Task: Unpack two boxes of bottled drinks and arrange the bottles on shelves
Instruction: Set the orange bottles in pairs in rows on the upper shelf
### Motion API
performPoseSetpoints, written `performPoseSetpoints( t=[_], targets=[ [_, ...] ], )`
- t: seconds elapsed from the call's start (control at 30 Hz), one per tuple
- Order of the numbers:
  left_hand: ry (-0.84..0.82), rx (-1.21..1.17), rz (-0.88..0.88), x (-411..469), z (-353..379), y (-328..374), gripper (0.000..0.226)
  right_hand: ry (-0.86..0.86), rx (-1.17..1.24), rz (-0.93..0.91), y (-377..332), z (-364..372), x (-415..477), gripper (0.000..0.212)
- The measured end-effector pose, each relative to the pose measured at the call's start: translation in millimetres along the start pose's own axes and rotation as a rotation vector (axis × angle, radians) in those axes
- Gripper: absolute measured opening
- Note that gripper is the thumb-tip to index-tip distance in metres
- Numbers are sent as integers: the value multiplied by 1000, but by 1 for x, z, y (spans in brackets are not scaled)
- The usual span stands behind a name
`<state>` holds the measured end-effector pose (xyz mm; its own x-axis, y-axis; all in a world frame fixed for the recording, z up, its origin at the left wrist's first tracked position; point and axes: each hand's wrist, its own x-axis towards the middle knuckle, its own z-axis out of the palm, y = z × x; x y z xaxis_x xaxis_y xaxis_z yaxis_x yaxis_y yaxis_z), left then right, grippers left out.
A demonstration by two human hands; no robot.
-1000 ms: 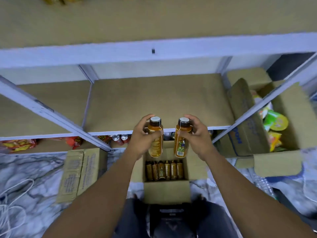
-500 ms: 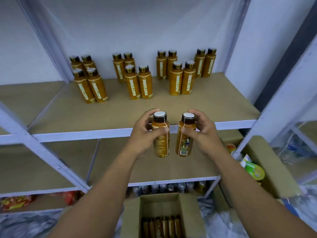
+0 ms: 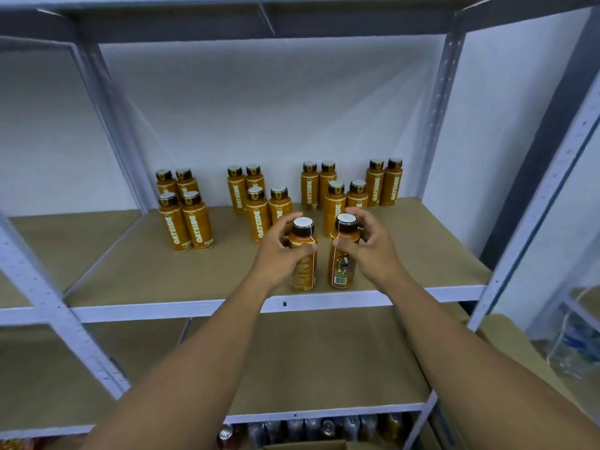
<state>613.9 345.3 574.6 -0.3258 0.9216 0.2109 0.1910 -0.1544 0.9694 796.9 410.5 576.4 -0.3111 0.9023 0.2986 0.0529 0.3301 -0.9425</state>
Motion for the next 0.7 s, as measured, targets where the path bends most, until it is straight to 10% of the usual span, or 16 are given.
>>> performPoseSetpoints(
  t=[0.7],
  targets=[
    [-62,104,-61,43,8,-56,96,-95,-192,156,62,6,19,110]
  ],
)
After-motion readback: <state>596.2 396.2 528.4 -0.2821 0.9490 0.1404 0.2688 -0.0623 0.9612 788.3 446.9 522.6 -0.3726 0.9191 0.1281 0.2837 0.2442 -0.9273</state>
